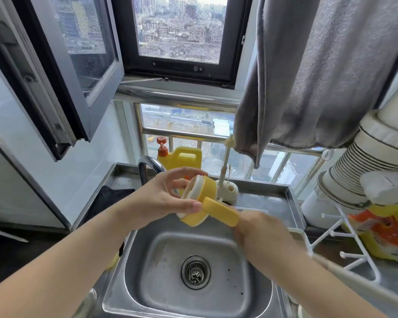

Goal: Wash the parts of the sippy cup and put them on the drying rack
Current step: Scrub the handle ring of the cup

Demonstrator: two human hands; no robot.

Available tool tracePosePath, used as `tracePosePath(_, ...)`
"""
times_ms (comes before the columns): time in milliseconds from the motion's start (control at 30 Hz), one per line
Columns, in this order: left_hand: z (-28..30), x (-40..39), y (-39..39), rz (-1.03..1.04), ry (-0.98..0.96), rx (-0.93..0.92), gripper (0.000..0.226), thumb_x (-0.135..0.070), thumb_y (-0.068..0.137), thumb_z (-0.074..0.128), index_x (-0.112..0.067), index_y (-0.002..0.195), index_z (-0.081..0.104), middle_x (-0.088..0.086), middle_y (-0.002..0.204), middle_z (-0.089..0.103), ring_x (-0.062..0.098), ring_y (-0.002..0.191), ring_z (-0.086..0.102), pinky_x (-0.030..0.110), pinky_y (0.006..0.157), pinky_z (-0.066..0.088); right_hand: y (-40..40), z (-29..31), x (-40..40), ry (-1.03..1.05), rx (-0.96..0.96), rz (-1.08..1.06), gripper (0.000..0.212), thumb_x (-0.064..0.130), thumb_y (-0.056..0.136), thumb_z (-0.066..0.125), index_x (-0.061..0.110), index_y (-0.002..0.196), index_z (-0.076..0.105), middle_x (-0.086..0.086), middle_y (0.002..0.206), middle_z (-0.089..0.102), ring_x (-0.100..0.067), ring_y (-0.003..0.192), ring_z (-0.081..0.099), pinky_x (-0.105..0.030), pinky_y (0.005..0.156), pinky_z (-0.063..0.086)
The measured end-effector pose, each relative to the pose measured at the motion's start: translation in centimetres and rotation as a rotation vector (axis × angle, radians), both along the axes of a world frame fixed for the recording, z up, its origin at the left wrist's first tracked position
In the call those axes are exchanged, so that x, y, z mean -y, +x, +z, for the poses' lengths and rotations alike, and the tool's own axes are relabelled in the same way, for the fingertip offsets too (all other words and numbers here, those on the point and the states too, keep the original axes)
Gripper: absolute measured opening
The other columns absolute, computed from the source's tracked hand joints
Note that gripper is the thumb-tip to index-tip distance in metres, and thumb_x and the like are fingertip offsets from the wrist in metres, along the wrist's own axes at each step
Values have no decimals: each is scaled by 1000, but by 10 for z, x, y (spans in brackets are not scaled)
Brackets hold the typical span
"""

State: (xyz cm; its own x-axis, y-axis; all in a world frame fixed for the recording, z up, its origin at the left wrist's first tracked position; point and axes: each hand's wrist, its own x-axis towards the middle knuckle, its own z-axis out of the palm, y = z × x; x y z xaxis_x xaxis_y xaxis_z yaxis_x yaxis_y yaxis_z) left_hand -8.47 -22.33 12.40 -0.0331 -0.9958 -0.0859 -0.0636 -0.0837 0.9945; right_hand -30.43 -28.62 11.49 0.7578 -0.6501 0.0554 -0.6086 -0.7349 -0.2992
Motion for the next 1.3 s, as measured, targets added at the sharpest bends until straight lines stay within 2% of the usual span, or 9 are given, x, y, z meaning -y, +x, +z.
tracePosePath(67, 0, 0, 0, 23, -12, -6, 82, -53, 44, 90, -34, 119, 62, 8, 113, 68, 43, 95, 65, 38, 77, 57, 4, -3, -7, 265, 100, 15, 17, 27, 99, 40, 32, 106, 54, -3, 73, 56, -24, 67, 55, -36, 61, 41)
tracePosePath(300, -3, -7, -3, -26, -75, -98, 86, -49, 50, 89, -28, 127, 58, 12, 118, 63, 32, 95, 67, 36, 76, 55, -6, 3, -14, 1647, 517, 60, 24, 34, 93, 48, 49, 87, 66, 8, 52, 21, -1, 37, 21, -10, 34, 20)
tracePosePath(500, -9, -11, -8, -62, -73, -136, 90, -46, 53, 88, -25, 132, 52, 14, 122, 58, 27, 101, 65, 31, 79, 53, -8, -22, -15, 1924, 570, 380, 26, 40, 99, 43, 47, 121, 55, 13, 57, 25, 1, 41, 25, -7, 39, 30)
tracePosePath(633, -18, -13, -5, 20, -53, -173, 88, -46, 48, 91, -27, 127, 57, 22, 120, 58, 33, 98, 65, 33, 76, 53, -6, -19, -17, 1247, 413, 105, 31, 31, 98, 48, 59, 105, 60, 8, 53, 43, -7, 45, 35, -20, 42, 33)
tracePosePath(733, -24, -12, -8, 136, -31, -286, 87, -44, 42, 94, -29, 121, 61, 23, 115, 62, 36, 96, 66, 38, 73, 55, 1, -9, -17, 694, 280, 88, 53, 25, 100, 44, 76, 109, 43, 10, 104, 71, -7, 98, 65, -24, 86, 50)
tracePosePath(767, -25, -13, -8, 164, -33, -321, 87, -43, 41, 94, -29, 120, 62, 22, 113, 64, 36, 94, 67, 39, 72, 55, 0, -4, -18, 744, 290, 78, 51, 24, 100, 44, 73, 110, 45, 16, 102, 70, -6, 101, 64, -18, 85, 50)
tracePosePath(833, -23, -15, -9, 192, -42, -353, 91, -44, 40, 94, -26, 121, 60, 19, 109, 67, 34, 92, 68, 39, 70, 55, -3, 9, -23, 1069, 322, 70, 44, 21, 102, 41, 62, 115, 50, 11, 58, 53, -3, 53, 56, -10, 47, 40)
tracePosePath(933, -26, -18, -9, 224, -2, -433, 98, -45, 39, 94, -20, 126, 55, 17, 109, 68, 33, 95, 67, 42, 72, 56, -12, 14, -25, 1282, 410, 22, 38, 23, 100, 41, 54, 114, 58, 6, 50, 26, -6, 38, 23, -13, 35, 21)
tracePosePath(1300, -50, -20, -26, 383, 135, -698, 81, -46, 62, 80, -17, 132, 52, 23, 128, 57, 41, 108, 62, 51, 83, 55, -2, 1, -32, 235, 279, 50, 54, 41, 94, 31, 83, 118, 9, 0, 60, 54, -8, 49, 43, -23, 58, 44)
